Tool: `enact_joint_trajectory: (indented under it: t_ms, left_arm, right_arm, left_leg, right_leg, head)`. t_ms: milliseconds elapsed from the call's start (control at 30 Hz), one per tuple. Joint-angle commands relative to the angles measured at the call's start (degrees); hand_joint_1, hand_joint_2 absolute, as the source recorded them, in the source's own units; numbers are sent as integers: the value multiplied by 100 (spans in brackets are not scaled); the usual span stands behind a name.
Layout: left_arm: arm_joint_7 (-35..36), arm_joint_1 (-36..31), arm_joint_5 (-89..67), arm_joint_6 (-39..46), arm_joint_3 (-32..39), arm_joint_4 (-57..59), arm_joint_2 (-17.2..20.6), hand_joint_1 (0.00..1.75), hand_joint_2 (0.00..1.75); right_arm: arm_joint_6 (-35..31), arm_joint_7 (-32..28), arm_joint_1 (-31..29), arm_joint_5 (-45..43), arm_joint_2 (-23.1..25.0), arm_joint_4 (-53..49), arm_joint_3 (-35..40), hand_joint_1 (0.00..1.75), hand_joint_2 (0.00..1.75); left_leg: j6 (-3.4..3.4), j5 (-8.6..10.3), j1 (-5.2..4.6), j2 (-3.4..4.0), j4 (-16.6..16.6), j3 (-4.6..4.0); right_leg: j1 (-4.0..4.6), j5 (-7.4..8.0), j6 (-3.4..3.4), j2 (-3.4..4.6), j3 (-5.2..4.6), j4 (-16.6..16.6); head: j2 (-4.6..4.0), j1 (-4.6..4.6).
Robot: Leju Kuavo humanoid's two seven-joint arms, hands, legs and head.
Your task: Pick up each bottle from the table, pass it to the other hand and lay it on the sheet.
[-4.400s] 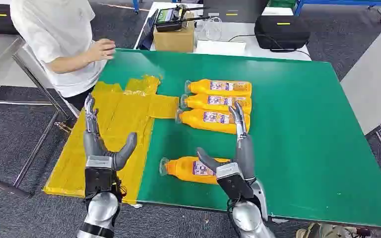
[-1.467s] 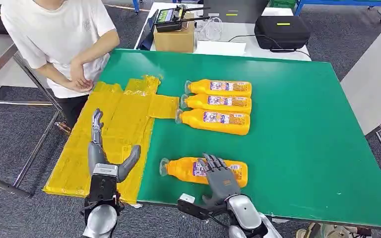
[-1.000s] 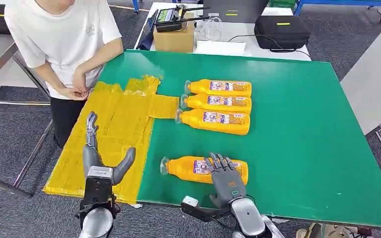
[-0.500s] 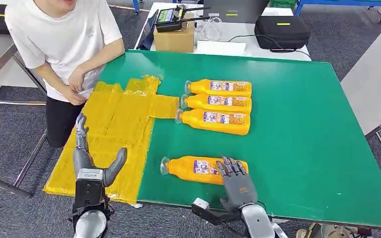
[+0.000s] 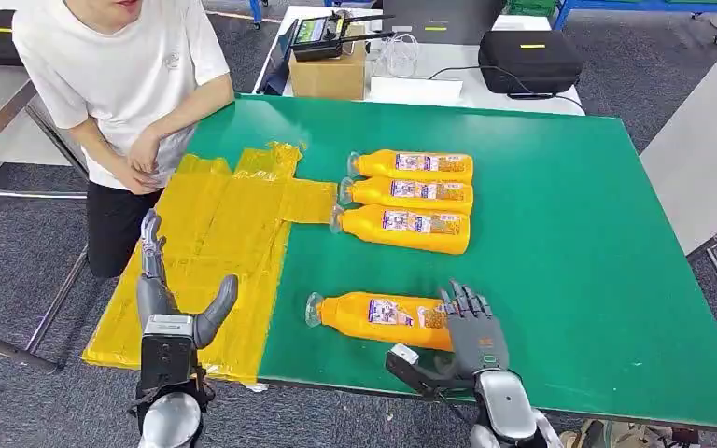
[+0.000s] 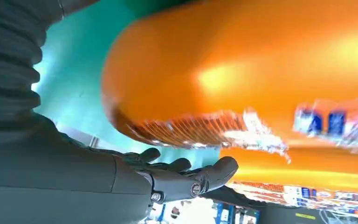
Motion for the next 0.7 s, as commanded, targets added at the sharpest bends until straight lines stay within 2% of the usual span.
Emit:
enact_joint_trajectory:
  t_ms: [33, 233, 500, 533, 567, 600, 700]
  left_arm:
    - [38, -248, 28, -10, -113, 257, 184, 0, 175]
    - [46, -267, 47, -9, -135, 296, 197, 0, 175]
    - [12, -446, 165, 9, -234, 588, 233, 0, 175]
    - [8, -470, 174, 19, -247, 627, 240, 0, 175]
    - [-2, -502, 194, 21, -260, 673, 247, 0, 175]
    - [-12, -535, 215, 19, -270, 721, 250, 0, 175]
    - [-45, -617, 267, 12, -315, 839, 247, 0, 175]
  right_arm:
    - [-70, -200, -449, -110, 289, 995, -343, 0, 175]
    - [-71, -280, -487, -170, 351, 1118, -321, 0, 175]
    - [36, -776, -877, -794, 460, 2115, -120, 0, 175]
    - [107, -879, -944, -905, 441, 2269, -61, 49, 175]
    - [137, -943, -1007, -1001, 420, 2406, -22, 134, 175]
    - [191, -988, -1078, -1046, 395, 2554, 39, 173, 175]
    - [245, -1130, -1258, -1244, 323, 2889, 95, 175, 175]
  left_leg:
    - [16, 3, 7, -6, -14, 13]
    - [10, 1, 1, -5, -9, 9]
    - [11, 5, 2, -6, -14, 16]
    - [16, 8, 8, -11, -20, 19]
    - [11, 4, 4, -7, -15, 22]
    - [17, 8, 8, -12, -22, 28]
    - [13, 5, 5, 2, -14, 33]
  right_leg:
    - [12, 6, -29, -3, 14, -18]
    - [4, 1, -15, -4, 11, -9]
    - [6, 4, -20, -5, 16, -14]
    - [14, 9, -31, -8, 23, -25]
    - [8, 4, -20, -5, 22, -17]
    - [14, 9, -30, -9, 31, -28]
    - [9, 7, -21, -1, 30, -17]
  head:
    - [0, 2]
    - [0, 0]
    - [0, 0]
    - [0, 2]
    - [0, 0]
    - [0, 0]
    - [0, 0]
